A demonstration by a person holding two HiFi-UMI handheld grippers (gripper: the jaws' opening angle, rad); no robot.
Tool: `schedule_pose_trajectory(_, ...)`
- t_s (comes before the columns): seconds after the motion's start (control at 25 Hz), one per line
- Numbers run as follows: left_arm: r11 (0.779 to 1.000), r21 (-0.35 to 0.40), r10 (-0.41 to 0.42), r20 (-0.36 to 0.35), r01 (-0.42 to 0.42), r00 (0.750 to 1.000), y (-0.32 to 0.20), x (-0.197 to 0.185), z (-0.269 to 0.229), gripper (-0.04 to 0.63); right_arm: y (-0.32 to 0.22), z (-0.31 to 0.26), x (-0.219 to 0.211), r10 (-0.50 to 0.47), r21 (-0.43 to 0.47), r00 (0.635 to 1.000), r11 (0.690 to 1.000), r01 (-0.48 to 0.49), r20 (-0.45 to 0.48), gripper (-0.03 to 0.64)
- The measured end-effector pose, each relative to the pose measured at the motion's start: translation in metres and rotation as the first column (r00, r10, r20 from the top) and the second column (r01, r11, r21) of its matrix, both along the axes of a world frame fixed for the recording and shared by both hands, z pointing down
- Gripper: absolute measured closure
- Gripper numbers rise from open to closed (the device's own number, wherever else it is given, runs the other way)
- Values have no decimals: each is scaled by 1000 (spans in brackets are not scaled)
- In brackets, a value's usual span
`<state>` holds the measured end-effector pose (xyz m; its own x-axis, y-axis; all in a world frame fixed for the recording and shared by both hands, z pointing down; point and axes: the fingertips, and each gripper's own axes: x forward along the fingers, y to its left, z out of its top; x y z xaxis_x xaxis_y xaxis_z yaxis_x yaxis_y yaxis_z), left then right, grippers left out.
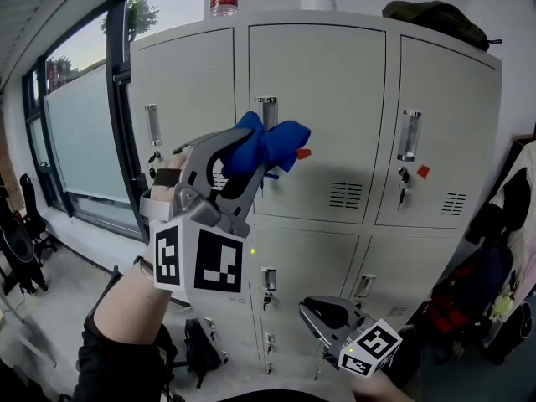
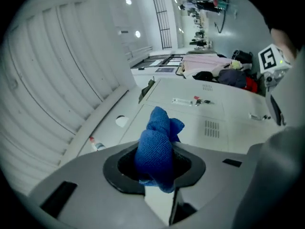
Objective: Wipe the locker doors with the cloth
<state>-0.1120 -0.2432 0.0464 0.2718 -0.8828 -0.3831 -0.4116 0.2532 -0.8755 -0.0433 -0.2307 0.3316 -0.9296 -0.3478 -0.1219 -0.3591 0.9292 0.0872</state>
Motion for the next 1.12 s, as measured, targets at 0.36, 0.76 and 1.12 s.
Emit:
schedule_pose_trajectory(0.36, 955, 234, -217, 142, 180, 966, -41, -1, -92, 482, 1, -2, 12, 45, 30, 999, 999, -44, -27, 565)
schedule_pose_trajectory(0.76, 897, 337, -369, 221, 285, 903, -99, -11, -144, 482, -7, -10, 19, 79, 37, 997, 996, -78, -20, 565)
schedule_pose_trajectory(1.12, 839, 382, -495, 241, 388, 835, -136, -31, -164, 482, 6, -63, -19, -40, 107, 999, 993, 43, -29, 565)
